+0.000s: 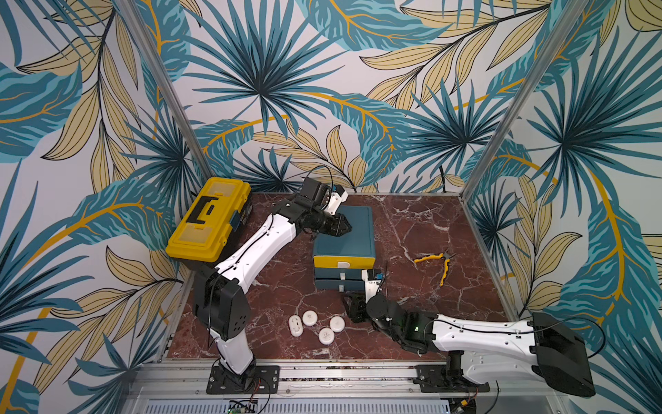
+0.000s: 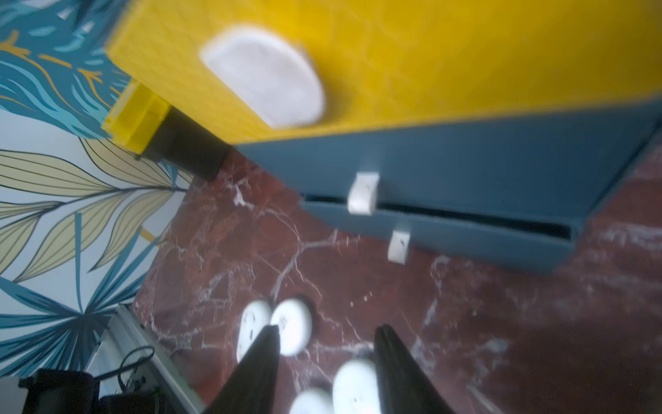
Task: Put the bluetooth earphones in the drawer according to color
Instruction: Close the drawer of the storage box, then open the drawer in the storage box.
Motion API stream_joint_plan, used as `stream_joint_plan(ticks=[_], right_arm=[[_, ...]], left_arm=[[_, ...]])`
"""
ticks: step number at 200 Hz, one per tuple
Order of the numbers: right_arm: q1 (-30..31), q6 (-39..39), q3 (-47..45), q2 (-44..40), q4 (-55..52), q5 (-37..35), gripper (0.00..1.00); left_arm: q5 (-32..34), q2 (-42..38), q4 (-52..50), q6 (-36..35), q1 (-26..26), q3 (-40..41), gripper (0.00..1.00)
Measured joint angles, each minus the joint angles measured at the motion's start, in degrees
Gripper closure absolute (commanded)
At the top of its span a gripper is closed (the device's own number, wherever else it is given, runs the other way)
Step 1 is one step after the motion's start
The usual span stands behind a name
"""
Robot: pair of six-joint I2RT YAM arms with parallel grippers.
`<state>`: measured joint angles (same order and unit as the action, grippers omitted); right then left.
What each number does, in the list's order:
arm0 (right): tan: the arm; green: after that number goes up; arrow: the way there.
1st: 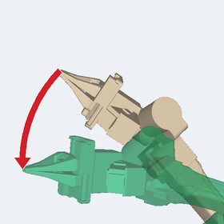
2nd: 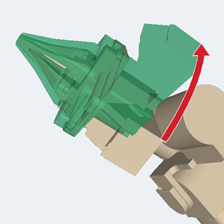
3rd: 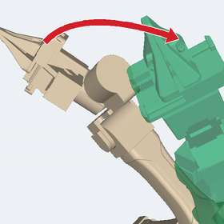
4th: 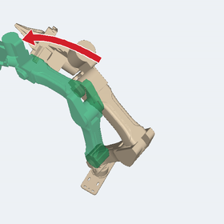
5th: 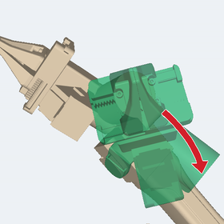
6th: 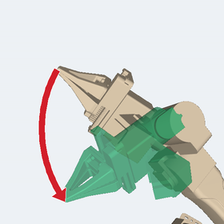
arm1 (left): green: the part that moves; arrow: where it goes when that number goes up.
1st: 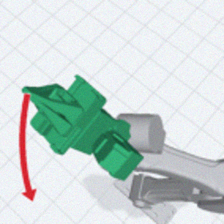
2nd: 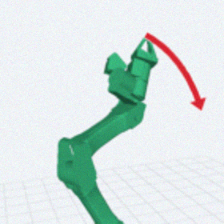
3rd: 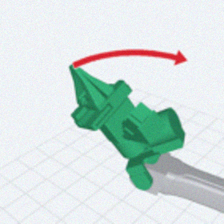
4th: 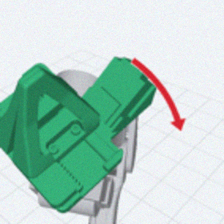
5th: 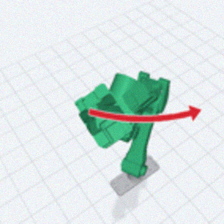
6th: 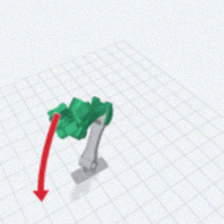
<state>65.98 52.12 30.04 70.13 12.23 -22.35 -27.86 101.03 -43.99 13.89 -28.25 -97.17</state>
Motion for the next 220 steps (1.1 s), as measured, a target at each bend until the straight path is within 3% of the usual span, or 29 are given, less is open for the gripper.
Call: stream_joint_plan(ticks=[37, 89, 168, 220], right_arm=[[-3.0, 10.1, -6.8, 9.6, 8.7, 6.5, 0.45], [-5.3, 17.0, -5.7, 24.0, 29.6, 11.3, 0.41], [-6.4, 23.6, -10.2, 32.4, 50.8, 7.5, 0.46], [-8.0, 25.5, -11.8, 34.3, 56.2, 5.4, 0.47]], left_arm=[[0.0, 0.0, 0.0, 0.0, 0.0, 0.0, 0.73], [0.0, 0.0, -0.1, 0.0, 0.0, 0.0, 0.73], [0.0, 0.0, -0.1, 0.0, 0.0, 0.0, 0.73], [0.0, 0.0, 0.0, 0.0, 0.0, 0.0, 0.73]])
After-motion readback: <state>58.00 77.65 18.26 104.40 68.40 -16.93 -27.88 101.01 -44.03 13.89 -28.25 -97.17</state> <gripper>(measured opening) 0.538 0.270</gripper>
